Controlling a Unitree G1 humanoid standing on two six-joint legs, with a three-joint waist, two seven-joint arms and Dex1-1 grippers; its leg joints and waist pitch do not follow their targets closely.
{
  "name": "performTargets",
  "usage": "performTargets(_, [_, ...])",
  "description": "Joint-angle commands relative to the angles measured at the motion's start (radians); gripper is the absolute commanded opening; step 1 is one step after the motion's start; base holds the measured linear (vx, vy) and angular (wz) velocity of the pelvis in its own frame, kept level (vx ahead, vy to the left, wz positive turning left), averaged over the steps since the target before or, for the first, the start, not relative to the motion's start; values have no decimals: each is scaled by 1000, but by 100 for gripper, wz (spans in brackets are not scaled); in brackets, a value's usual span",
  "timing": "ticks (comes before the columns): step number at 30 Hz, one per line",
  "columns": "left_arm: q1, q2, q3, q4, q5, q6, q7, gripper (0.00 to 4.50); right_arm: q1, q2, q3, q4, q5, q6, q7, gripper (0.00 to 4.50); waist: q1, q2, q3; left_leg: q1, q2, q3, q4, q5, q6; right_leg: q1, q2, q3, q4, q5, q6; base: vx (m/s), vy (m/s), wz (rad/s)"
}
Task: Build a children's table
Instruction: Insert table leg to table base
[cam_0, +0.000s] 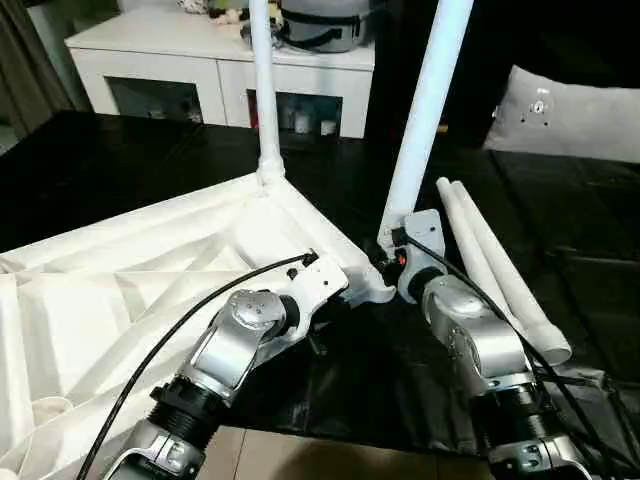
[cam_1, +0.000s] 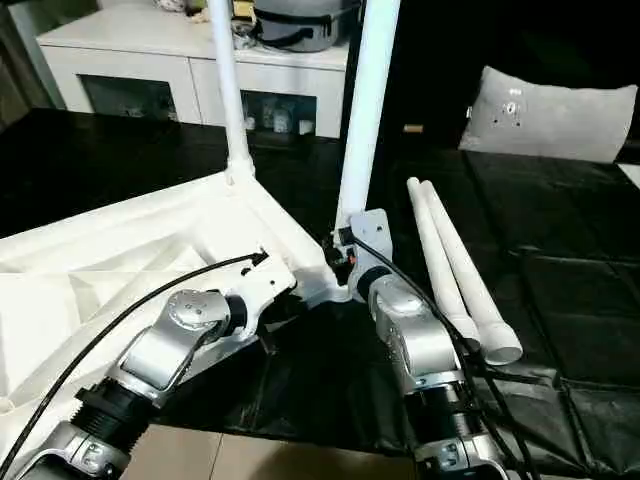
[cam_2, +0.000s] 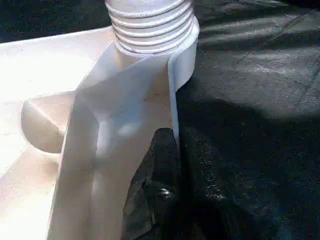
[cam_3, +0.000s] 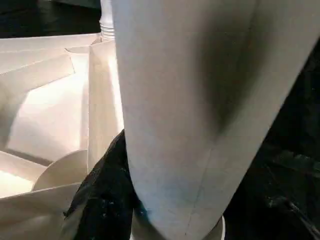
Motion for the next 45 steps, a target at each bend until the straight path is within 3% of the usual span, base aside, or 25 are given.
performTargets(1, [-2, 20, -24, 14, 17, -14, -12, 0, 39, 1, 2, 113, -3, 52, 6, 258, 4, 9, -16, -23, 31, 2, -89, -331, -8, 15, -55, 57, -104, -308, -121, 0, 0, 0])
performTargets(4, [-5, 40, -23, 26, 21, -32, -17, 0, 43, -10, -2, 100, 3, 37, 25, 261, 7, 7, -20, -23, 32, 6, -87, -292, -2, 19, -56, 59, -101, -269, -132, 0, 0, 0])
performTargets(6, [-8, 60, -26, 38, 26, -52, -21, 0, 59, -24, -4, 74, 11, 16, 50, 285, 15, 4, -22, -23, 33, 12, -84, -223, 9, 23, -55, 59, -94, -181, -143, 0, 0, 0])
performTargets(8, [-14, 75, -19, 59, 19, -82, -33, 0, 101, -58, -2, 15, 25, -2, 103, 307, 18, 8, -22, -25, 35, 14, -82, -188, 14, 28, -55, 59, -90, -134, -146, 0, 0, 0])
performTargets(13, [-22, 109, -26, 90, 5, -159, -86, 0, 172, -128, -11, -64, 57, -49, 216, 354, 21, 5, -30, -25, 31, 18, -68, -83, 34, 39, -50, 57, -72, 59, -180, 0, 0, 0])
performTargets(15, [-24, 120, -32, 99, -1, -192, -113, 0, 189, -152, -13, -88, 69, -68, 258, 368, 25, 4, -40, -30, 29, 18, -56, -8, 58, 46, -50, 57, -59, 187, -192, 0, 0, 0])
performTargets(16, [-24, 122, -34, 101, -3, -199, -120, 0, 193, -159, -13, -93, 72, -73, 268, 380, 21, 5, -36, -33, 27, 19, -56, 5, 70, 44, -47, 53, -58, 215, -201, 0, 0, 0])
performTargets(20, [-23, 159, -62, 114, -14, -271, -206, 0, 226, -237, -14, -142, 103, -106, 383, 400, 24, 6, -33, -28, 32, 23, -57, -74, 81, 43, -52, 55, -68, 99, -208, 0, 0, 0])
performTargets(21, [-26, 178, -77, 126, -11, -301, -240, 0, 232, -270, -15, -152, 108, -118, 428, 409, 25, 14, -32, -28, 33, 21, -58, -73, 83, 40, -52, 54, -67, 91, -215, 0, 0, 0])
performTargets(26, [-39, 218, -103, 166, -7, -376, -310, 0, 229, -343, -10, -165, 133, -123, 540, 447, 26, 6, -32, -30, 33, 22, -53, -65, 98, 41, -52, 54, -63, 97, -234, 0, 0, 0])
performTargets(30, [-47, 255, -126, 173, -13, -432, -404, 0, 217, -405, 11, -183, 175, -124, 685, 447, 35, -1, -34, -29, 36, 23, -48, -34, 127, 41, -54, 54, -56, 119, -246, 0, 0, 0])
performTargets(38, [-52, 281, -152, 167, -35, -502, -515, 0, 188, -428, 47, -172, 212, -140, 820, 375, 53, -1, -38, -23, 42, 26, -40, 10, 145, 35, -58, 54, -44, 152, -275, 0, 0, 0])
performTargets(45, [-47, 279, -162, 155, -39, -510, -546, 0, 174, -416, 80, -135, 212, -130, 868, 317, 65, -4, -38, -21, 41, 30, -40, -8, 131, 33, -59, 56, -44, 115, -270, 0, 0, 0])
